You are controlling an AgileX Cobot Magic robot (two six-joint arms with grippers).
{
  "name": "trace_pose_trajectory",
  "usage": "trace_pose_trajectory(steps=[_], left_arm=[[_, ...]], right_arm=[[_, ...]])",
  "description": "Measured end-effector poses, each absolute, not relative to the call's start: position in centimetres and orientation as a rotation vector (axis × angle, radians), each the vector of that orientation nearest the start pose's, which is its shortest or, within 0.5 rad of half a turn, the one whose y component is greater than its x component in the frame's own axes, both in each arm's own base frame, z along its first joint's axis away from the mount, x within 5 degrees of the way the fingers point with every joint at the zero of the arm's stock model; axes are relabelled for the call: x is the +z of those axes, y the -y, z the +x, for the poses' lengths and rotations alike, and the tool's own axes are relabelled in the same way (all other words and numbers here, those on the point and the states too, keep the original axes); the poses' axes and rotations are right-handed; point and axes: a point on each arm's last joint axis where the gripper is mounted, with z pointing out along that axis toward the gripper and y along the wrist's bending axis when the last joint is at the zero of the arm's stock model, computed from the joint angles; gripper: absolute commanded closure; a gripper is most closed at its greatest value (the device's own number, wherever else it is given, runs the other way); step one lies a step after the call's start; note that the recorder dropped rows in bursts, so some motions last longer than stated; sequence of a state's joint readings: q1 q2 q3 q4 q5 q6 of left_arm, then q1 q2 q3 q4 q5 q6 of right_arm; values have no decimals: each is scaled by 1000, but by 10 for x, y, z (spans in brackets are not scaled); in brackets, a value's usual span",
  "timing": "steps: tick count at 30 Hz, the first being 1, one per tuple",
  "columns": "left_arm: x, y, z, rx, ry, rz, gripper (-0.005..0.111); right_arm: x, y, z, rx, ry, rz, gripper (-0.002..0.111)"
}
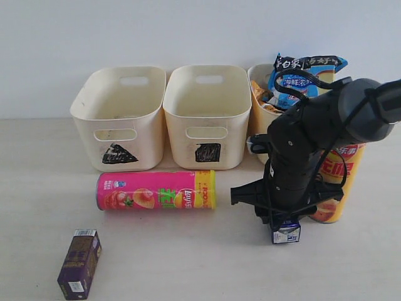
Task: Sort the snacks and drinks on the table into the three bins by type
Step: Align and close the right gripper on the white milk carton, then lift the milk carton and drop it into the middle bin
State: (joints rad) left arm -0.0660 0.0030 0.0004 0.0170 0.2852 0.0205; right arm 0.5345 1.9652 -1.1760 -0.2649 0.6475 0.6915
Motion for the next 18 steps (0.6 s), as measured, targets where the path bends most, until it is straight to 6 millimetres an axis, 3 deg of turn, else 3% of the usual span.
trace_pose_trajectory(steps=[11,18], left_arm=[[187,3,55,-17,-1770,88,102],[187,3,55,-17,-1770,88,102]], right_arm=[[139,-174,323,-84,-2883,-196,108],[176,-173,310,7,-2889,-308,108]])
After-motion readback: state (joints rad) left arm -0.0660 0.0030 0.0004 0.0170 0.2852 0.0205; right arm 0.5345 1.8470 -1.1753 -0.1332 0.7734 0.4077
